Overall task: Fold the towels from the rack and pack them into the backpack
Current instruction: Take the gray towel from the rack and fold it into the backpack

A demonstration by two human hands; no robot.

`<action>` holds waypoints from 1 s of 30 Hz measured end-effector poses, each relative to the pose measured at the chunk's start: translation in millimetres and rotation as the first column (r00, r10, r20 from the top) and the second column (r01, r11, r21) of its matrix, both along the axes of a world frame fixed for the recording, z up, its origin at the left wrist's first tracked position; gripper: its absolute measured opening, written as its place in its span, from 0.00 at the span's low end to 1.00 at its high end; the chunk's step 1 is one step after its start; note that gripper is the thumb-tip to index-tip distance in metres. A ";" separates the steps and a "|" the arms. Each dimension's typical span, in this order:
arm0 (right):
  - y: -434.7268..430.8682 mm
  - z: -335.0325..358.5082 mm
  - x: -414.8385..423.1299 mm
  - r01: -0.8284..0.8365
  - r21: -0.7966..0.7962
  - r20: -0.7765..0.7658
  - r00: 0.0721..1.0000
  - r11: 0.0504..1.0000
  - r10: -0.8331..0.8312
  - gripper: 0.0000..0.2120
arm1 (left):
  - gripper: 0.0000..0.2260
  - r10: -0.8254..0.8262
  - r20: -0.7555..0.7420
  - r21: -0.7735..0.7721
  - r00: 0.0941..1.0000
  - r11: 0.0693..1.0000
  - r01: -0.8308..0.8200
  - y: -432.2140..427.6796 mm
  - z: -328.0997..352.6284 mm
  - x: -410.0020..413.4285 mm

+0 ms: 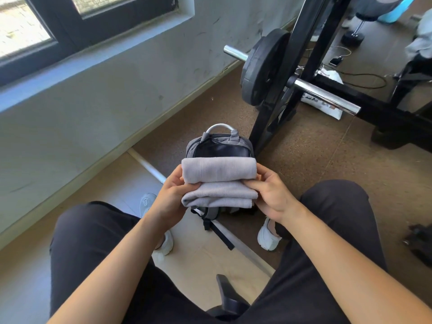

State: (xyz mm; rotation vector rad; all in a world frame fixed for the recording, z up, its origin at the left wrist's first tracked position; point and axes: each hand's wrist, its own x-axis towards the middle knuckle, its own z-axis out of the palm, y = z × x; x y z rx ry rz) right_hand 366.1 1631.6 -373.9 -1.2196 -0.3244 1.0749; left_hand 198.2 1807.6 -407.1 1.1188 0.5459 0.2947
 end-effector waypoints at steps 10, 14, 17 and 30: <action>-4.7 5.1 5.0 -0.107 0.047 0.056 0.993 0.993 0.104 0.26 | 0.18 -0.137 0.064 -0.194 0.989 0.970 0.147 4.3 10.9 -0.3; -5.6 -6.0 5.9 -0.128 -0.044 0.324 0.936 0.991 0.135 0.25 | 0.15 -0.095 -0.024 -0.216 0.995 0.972 0.087 -4.4 20.6 -0.1; -6.0 -10.8 4.0 -0.130 -0.155 0.565 0.802 0.979 0.196 0.24 | 0.11 -0.120 -0.163 0.012 0.979 0.992 0.124 -5.4 11.0 1.2; -13.9 -11.1 14.6 -0.299 -0.286 0.383 0.835 0.910 0.395 0.07 | 0.21 -0.205 -0.318 0.471 0.926 0.813 0.342 -4.0 3.1 -5.1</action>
